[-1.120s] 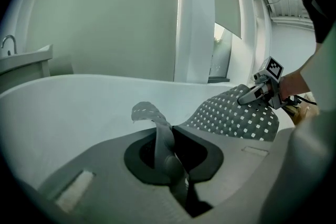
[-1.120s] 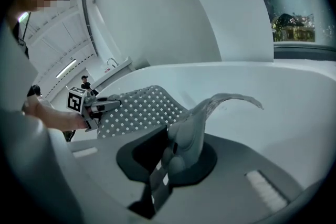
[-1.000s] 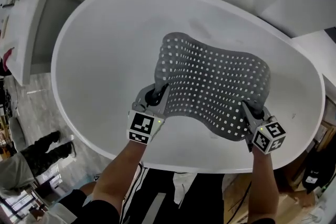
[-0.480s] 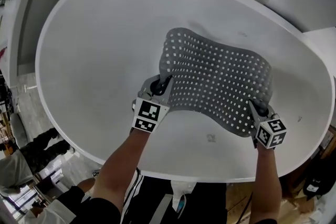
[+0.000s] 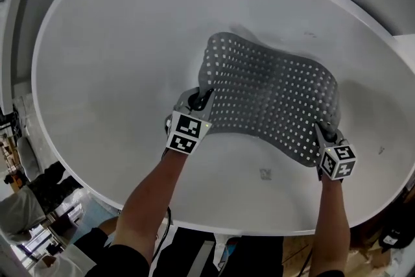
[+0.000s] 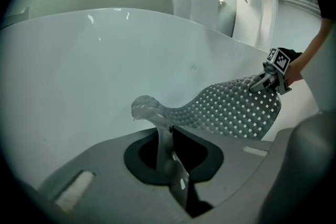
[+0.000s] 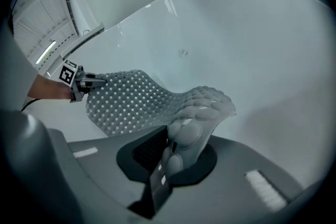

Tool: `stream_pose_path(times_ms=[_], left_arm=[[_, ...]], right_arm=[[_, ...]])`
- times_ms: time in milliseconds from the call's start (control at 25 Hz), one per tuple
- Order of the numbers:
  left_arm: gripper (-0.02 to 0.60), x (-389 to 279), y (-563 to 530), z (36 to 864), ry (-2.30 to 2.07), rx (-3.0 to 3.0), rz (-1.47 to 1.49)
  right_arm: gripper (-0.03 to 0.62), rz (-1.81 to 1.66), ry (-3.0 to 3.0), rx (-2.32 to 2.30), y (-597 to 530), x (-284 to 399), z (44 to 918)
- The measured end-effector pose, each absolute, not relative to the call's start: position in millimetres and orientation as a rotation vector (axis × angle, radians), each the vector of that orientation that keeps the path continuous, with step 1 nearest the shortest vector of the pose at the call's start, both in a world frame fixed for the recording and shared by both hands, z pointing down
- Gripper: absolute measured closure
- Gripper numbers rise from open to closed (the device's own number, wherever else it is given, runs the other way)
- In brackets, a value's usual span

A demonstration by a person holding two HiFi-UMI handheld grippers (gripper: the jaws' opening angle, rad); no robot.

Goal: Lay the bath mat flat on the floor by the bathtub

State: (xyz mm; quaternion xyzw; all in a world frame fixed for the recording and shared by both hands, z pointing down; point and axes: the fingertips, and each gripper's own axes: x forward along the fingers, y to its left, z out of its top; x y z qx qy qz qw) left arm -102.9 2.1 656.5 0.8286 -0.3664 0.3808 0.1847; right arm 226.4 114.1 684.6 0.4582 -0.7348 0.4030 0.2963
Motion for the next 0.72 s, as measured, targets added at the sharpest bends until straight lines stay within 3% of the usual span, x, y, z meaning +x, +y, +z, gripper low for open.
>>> stream_pose_path(times_ms=[600,720], left_arm=[[0.548,-120,12,744,-0.969,2.236,1.262],[0.535,-129,16,753,-0.997,2.197,1.281]], right_arm=[[0.559,1.154,-1.767,1.348,135,268,766],[0.533,1.211,-1.695,1.372,150,286,781]])
